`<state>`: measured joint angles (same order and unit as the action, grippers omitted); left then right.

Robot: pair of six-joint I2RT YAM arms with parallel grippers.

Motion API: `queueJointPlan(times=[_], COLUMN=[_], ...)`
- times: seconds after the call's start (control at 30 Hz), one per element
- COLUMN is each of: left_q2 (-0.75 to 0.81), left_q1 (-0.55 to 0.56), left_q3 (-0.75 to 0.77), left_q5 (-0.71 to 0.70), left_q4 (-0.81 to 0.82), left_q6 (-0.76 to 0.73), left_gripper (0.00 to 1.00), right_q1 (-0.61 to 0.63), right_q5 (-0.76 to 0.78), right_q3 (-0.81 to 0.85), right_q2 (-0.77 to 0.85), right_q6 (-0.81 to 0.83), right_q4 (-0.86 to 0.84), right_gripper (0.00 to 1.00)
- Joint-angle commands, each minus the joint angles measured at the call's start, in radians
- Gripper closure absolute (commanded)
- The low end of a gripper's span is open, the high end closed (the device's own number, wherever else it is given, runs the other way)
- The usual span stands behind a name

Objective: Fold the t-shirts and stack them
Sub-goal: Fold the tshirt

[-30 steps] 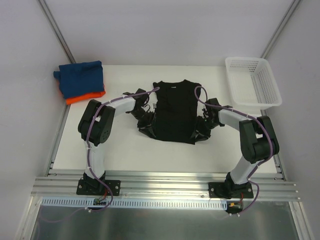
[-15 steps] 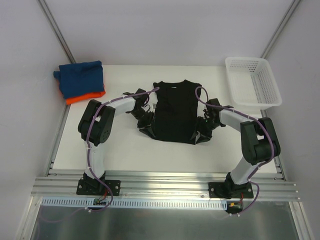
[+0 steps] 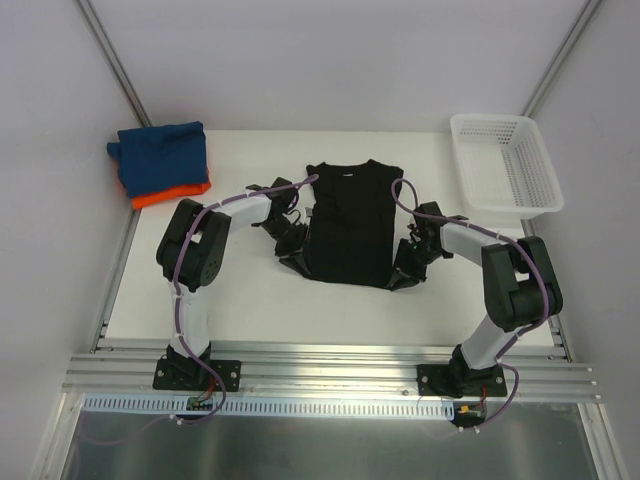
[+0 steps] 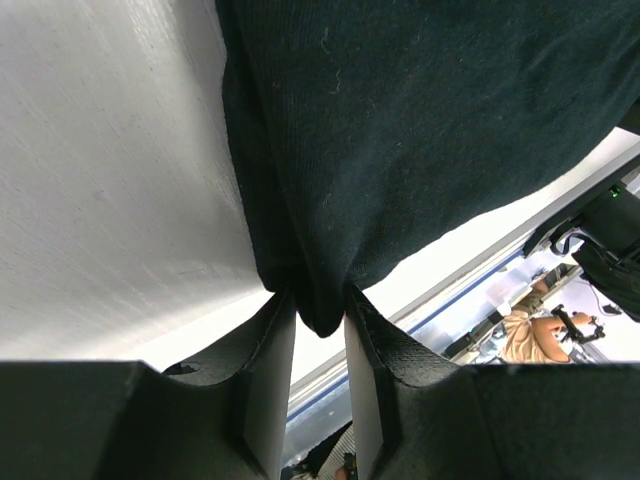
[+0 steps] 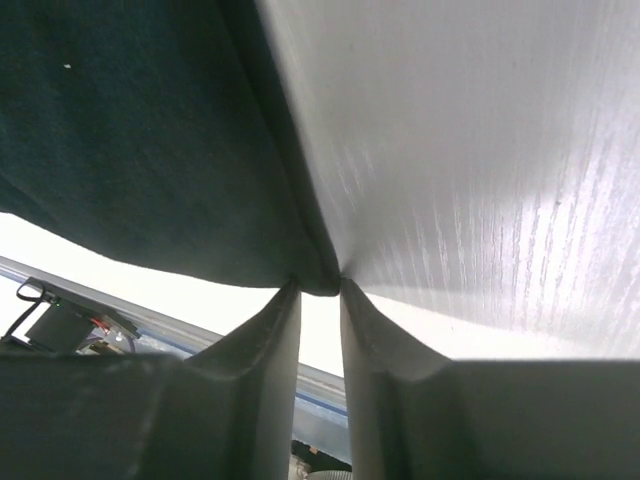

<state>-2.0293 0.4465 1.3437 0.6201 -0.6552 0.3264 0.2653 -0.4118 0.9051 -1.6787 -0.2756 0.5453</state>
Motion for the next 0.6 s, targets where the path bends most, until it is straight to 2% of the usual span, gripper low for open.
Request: queueJointPlan(times=[0.0,0.1,0.17,0.23,0.27,0.3,0.33,0.57], left_q2=[0.006,0.009,0.011,0.011,0.012,0.014,0.017,0.044], left_q1=[0.012,0.012,0.012,0.012,0.011,0.011,0.011,0.011], left_q3=[-0.005,-0.003,-0.002,0.002,0.006,0.008,0.009,0.043], left_q5=[0.010,0.012,0.010,0.010,0.016,0.018,0.020,0.001], left_q4=[-0.006,-0.007,-0.007,-0.007,-0.009,-0.011,-0.012,-0.029], left_q6=[0.007,0.007,0.003,0.000,0.000,-0.003,-0.004,-0.020], left_gripper=[0.75,0.76,0.76,0.82,0.84,0.94,1.00,1.00], right_q1=[0.002,0.003,0.003,0.005,0.005,0.003,0.002,0.000], right_q5=[-0.015,-0.012,-0.013,-0.013,-0.009,-0.009,-0.009,0.010], right_q3=[0.024,0.035,0.038,0.043,0.051,0.066,0.074,0.158], right_q2=[-0.009,-0.009,-0.010,-0.006,-0.004,0.002,0.004,0.050], right_q6=[0.010,0.010,0.012,0.016,0.018,0.026,0.030,0.050], right_q4=[-0.011,-0.015,-0.018,-0.018,-0.007,-0.002,0.001,0.024], right_gripper=[0.76,0.79,0.84,0.97,0.99,0.99,1.00,1.00])
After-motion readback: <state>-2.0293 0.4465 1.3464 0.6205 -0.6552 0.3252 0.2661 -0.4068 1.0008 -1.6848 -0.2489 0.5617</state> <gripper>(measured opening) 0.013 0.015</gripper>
